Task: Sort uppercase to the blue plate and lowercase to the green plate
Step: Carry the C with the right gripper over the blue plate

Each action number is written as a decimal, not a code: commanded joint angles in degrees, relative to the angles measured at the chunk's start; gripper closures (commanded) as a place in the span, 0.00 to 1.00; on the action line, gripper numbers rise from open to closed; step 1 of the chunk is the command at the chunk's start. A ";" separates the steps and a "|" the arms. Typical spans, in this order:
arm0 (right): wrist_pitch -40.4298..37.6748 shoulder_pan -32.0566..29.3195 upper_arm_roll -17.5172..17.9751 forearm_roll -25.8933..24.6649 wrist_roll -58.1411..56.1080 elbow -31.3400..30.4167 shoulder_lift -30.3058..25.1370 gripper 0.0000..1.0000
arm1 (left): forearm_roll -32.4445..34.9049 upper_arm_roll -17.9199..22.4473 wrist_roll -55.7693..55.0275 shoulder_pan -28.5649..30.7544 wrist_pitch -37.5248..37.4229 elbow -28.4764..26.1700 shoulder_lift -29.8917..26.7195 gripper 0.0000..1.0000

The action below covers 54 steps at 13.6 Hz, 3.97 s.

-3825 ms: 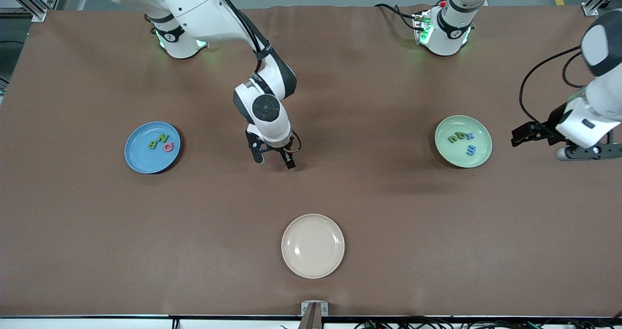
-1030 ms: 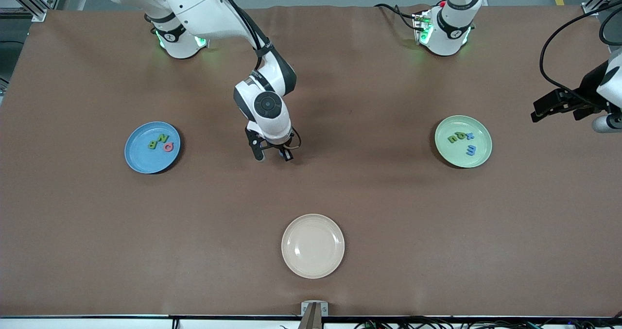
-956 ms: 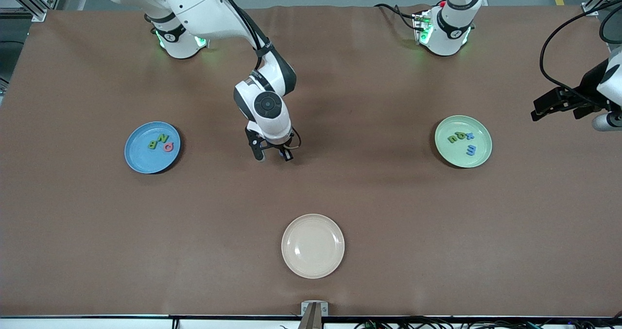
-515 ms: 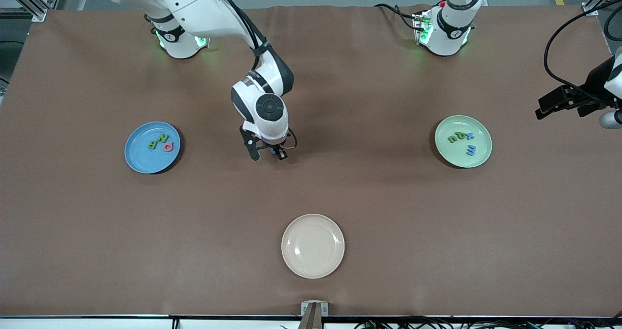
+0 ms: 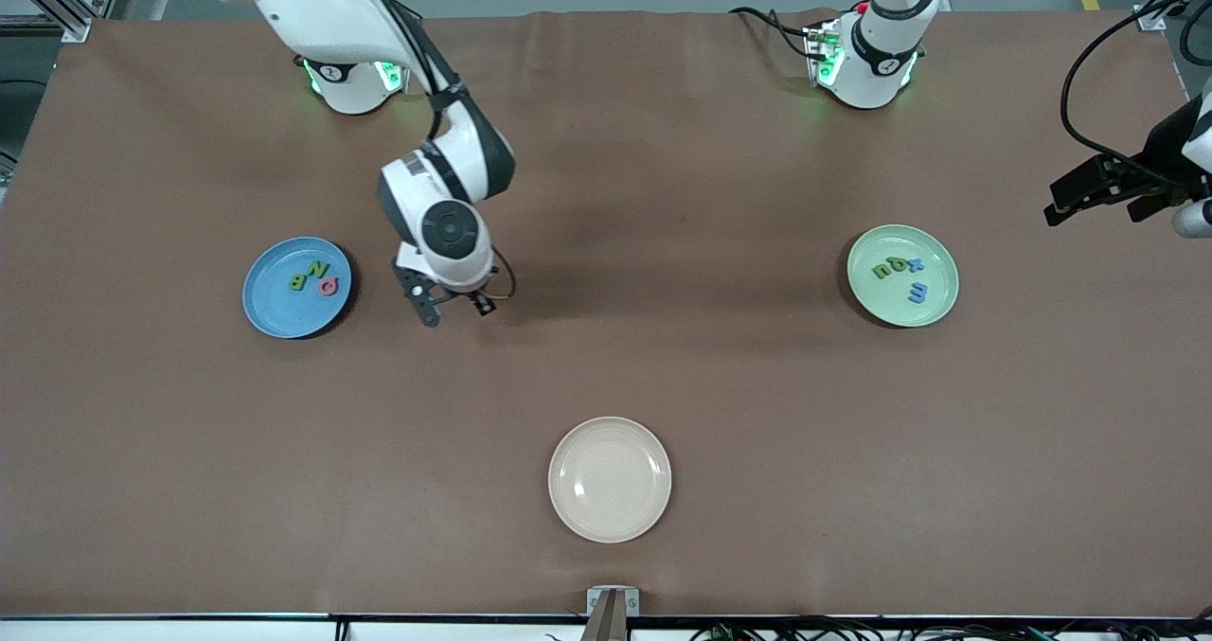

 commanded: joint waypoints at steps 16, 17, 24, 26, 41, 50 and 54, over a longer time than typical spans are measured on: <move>0.94 -22.70 0.98 -2.23 -30.87 -15.96 -14.59 0.99 | -0.37 -0.92 1.51 0.29 1.15 -0.18 -1.56 0.00; 0.94 -23.14 0.89 -2.32 -31.49 -16.14 -14.59 0.99 | -0.37 -0.92 1.51 0.29 1.15 -0.18 -1.56 0.00; 5.24 -28.23 0.98 -2.41 -37.29 -19.12 -14.41 0.95 | -0.46 -0.92 1.51 0.29 1.24 -0.18 -1.65 0.00; 5.95 -28.77 0.98 -2.41 -38.17 -19.74 -14.15 0.94 | -0.55 -0.92 1.51 0.38 1.24 -0.18 -1.65 0.00; 7.01 -28.24 1.24 -2.23 -38.00 -21.24 -14.15 0.45 | -0.72 -0.75 1.51 0.38 1.07 -0.18 -1.83 0.00; 4.39 -28.76 1.33 -2.23 -42.54 -21.06 -16.60 0.00 | -0.72 -0.75 1.60 0.38 1.07 -0.09 -1.83 0.00; -2.12 -30.26 1.24 -1.53 -51.61 -19.75 -19.50 0.00 | -0.72 -0.75 1.60 0.38 1.07 -0.09 -1.83 0.00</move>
